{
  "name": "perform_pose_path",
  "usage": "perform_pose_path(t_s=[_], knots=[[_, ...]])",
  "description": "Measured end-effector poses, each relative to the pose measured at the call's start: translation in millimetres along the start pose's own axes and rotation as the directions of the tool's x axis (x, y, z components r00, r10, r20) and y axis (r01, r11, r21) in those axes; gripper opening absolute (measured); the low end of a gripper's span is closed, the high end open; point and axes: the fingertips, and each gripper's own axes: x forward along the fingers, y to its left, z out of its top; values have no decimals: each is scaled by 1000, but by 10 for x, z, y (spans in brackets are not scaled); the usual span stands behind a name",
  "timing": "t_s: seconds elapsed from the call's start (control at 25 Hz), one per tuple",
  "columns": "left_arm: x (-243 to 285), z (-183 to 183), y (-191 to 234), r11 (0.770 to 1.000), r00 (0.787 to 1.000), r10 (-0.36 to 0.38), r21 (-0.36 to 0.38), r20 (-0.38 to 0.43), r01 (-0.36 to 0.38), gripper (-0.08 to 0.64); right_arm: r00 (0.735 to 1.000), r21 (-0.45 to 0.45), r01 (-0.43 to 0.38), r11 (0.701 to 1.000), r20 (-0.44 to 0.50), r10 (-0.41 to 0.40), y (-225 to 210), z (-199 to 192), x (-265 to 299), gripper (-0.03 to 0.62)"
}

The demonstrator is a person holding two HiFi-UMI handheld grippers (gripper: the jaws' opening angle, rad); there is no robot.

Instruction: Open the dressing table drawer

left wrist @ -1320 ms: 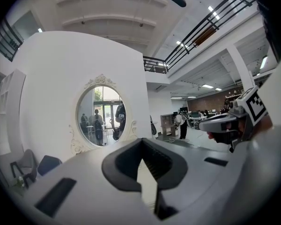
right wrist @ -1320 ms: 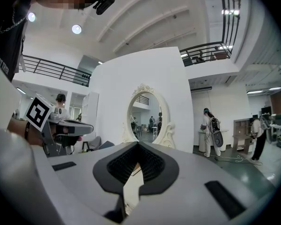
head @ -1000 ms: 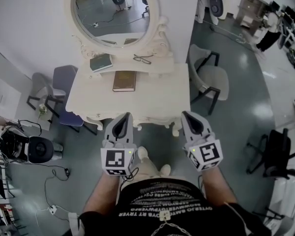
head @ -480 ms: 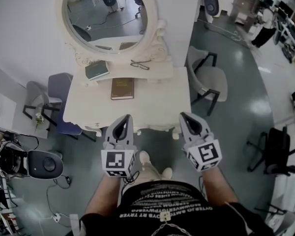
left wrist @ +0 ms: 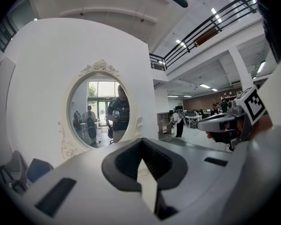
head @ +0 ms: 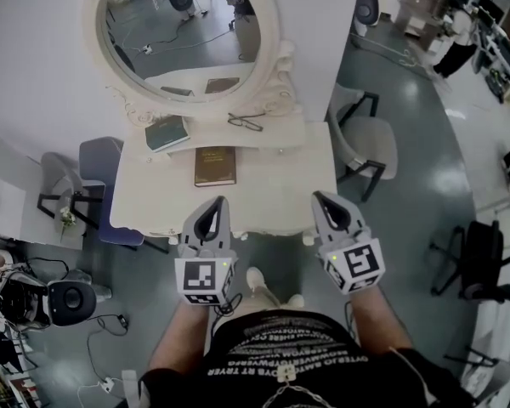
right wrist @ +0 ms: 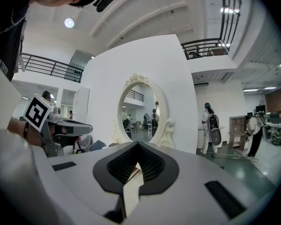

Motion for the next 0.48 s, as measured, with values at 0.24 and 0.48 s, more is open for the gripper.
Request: perform_pose_path(t_s=[0.24,0.48], knots=[[269,21,280,1000,1000,-19,5,7,19,2,1000,10,26,1000,18,-26,-45,81,343,-8],[490,31,566,999,999,-46,16,15,46,2,998,9,52,999,27,-52,-26,186,666,-8]])
